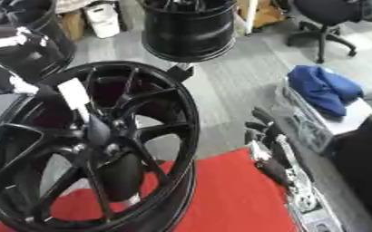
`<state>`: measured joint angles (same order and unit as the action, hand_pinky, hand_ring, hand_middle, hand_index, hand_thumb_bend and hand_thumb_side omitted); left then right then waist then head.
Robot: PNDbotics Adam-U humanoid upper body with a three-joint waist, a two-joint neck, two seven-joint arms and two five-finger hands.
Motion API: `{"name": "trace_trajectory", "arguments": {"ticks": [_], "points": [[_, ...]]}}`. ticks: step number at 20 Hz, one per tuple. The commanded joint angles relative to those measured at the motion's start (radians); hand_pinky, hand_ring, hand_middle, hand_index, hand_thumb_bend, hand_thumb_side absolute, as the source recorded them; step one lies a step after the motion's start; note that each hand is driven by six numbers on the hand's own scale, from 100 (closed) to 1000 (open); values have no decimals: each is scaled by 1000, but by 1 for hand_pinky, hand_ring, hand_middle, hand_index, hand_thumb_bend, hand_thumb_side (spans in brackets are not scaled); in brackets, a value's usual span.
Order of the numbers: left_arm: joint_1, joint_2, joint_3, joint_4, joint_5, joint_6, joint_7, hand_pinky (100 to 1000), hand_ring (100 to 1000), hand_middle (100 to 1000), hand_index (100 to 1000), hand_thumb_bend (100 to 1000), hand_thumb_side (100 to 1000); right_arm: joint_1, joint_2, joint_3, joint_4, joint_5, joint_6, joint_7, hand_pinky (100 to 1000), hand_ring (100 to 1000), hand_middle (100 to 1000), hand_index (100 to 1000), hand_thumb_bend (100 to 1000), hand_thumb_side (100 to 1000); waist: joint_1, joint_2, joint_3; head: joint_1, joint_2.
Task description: Pull the pin out of the wheel hub.
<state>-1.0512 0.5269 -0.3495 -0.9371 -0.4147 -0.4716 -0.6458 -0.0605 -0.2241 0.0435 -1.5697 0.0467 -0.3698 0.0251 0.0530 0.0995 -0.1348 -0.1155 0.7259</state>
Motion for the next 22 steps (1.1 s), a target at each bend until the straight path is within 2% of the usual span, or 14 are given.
{"name": "trace_trajectory", "arguments": {"ticks": [1, 5, 10, 16, 22], "points": [[-26, 8, 6, 3, 24, -275, -261, 781, 680, 692, 795, 535, 486, -4, -7, -5, -13, -8, -2, -2, 751, 859, 1000, 923, 100, 524, -3, -11, -1, -2, -15], [-24, 11, -24, -18, 42, -282, -261, 780, 671, 679, 797, 566, 486, -4, -7, -6, -12, -8, -2, -3, 751, 859, 1000, 923, 100, 524, 0, -12, -1, -2, -14], [-13, 10, -68, -45, 2, -296, -261, 776, 657, 663, 797, 565, 476, -4, -7, -6, -11, -8, -3, -2, 751, 858, 1000, 923, 100, 524, 0, -14, -2, -3, -15], [-2, -13, -76, -33, -56, -302, -261, 752, 609, 618, 774, 529, 464, -4, -5, -6, -10, -9, -2, -1, 752, 858, 1000, 923, 100, 524, -2, -16, -2, -3, -15], [-1, -37, -72, -24, -45, -301, -261, 737, 584, 592, 756, 527, 499, -4, -4, -5, -10, -9, -2, 1, 752, 859, 1000, 923, 100, 524, -4, -16, -3, -1, -15]]}}
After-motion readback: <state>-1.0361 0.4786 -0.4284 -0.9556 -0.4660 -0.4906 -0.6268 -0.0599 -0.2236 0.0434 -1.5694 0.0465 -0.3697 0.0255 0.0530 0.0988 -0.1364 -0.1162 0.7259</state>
